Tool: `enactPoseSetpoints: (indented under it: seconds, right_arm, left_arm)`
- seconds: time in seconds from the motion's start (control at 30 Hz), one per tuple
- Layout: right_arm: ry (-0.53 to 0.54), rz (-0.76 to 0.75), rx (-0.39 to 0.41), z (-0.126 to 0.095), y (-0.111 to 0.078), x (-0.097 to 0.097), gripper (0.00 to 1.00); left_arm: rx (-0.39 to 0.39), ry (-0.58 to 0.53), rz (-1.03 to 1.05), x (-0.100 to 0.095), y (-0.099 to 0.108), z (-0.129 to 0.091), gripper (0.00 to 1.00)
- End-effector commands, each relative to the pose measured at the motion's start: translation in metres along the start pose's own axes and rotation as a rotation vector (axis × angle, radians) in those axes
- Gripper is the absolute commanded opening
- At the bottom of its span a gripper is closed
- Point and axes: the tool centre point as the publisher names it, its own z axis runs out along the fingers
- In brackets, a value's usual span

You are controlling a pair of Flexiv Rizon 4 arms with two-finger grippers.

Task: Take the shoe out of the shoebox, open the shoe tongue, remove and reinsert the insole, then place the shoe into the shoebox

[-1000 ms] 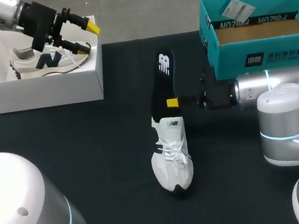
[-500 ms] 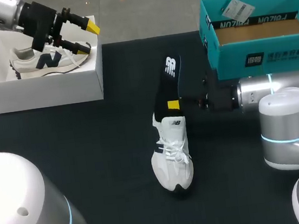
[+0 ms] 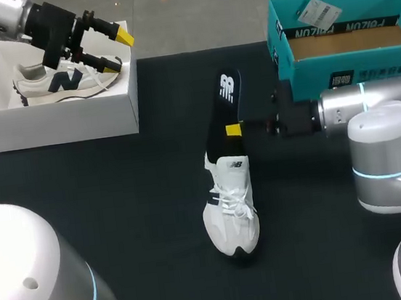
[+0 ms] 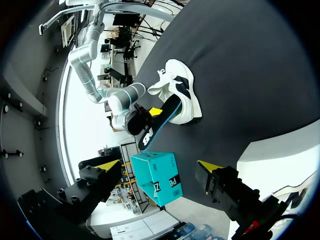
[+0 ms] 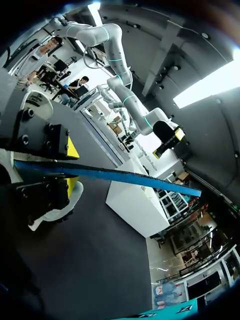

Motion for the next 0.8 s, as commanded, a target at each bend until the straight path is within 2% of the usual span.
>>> enactPoseSetpoints:
  seconds: [0.03, 0.4, 0.8]
  right_arm:
    - [-0.016, 0.000, 0.027, 0.002, 0.003, 0.000, 0.00]
    - [-0.052, 0.011, 0.114, 0.011, -0.019, -0.003, 0.00]
    - [-0.044, 0.042, 0.099, 0.011, -0.039, 0.006, 0.00]
  left_arm:
    - [0.003, 0.002, 0.001, 0.000, 0.001, 0.000, 1.00]
    - [0.003, 0.002, 0.001, 0.000, 0.001, 0.000, 1.00]
    - [0.003, 0.002, 0.001, 0.000, 0.001, 0.000, 1.00]
